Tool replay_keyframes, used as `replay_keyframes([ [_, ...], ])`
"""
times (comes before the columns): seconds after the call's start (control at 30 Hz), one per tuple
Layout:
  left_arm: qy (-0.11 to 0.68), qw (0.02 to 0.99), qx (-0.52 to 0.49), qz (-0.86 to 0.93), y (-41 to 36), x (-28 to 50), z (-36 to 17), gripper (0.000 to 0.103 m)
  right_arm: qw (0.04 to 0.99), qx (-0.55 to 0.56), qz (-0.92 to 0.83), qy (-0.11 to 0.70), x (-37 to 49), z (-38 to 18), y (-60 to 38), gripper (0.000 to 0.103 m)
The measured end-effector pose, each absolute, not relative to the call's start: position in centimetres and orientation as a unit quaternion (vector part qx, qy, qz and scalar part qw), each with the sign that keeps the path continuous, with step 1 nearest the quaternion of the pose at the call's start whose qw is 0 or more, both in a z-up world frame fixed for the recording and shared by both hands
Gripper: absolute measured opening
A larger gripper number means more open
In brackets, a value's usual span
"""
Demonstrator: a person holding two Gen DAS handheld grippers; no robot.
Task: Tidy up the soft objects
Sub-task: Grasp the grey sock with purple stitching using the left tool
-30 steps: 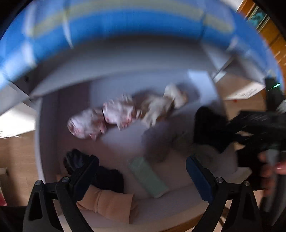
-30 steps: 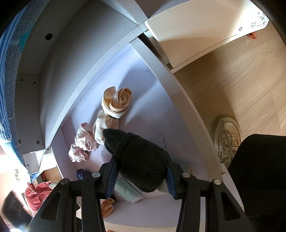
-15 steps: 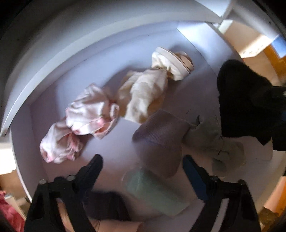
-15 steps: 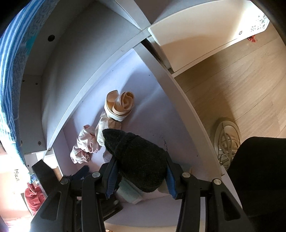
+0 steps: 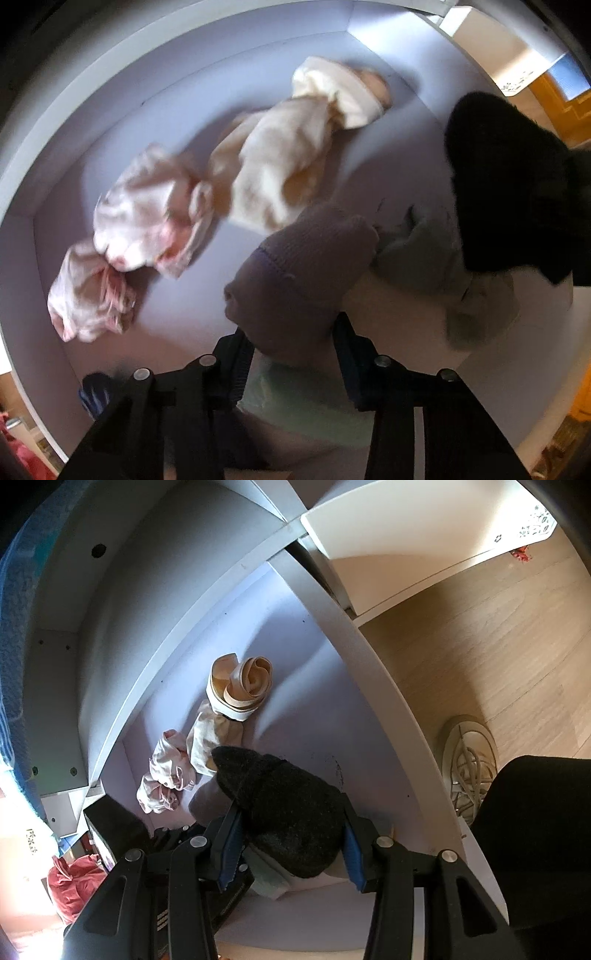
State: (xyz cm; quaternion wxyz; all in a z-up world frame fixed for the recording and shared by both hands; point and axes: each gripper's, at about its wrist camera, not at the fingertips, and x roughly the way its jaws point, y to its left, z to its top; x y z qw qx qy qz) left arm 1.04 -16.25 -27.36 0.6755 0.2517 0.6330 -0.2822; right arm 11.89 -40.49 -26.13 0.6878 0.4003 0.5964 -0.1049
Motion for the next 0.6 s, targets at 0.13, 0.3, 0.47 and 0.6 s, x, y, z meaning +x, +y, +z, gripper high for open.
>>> replay_keyframes([
  [0.13, 0.646, 0.679, 0.225, -0.266, -13.3, 1.0, -27.3, 0.041, 0.69, 0.394, -0.106, 0.598, 12.1, -26.2, -40.2, 0.046],
  [0.3, 0.657, 0.69, 0.187, -0.238, -11.2, 1.2, -26.9, 0.041, 0.692, 0.393, -0.096, 0.597, 12.2, -26.2, -39.8, 0.046],
  [0.47, 0.664, 0.701, 0.16, -0.205, -9.6, 1.3, -26.4, 0.041, 0.694, 0.388, -0.085, 0.6, 12.2, -26.2, -39.4, 0.046],
  [0.6, 0.668, 0.704, 0.148, -0.192, -7.5, 1.8, -26.4, 0.041, 0.696, 0.385, -0.072, 0.602, 11.8, -25.7, -39.0, 0.046],
])
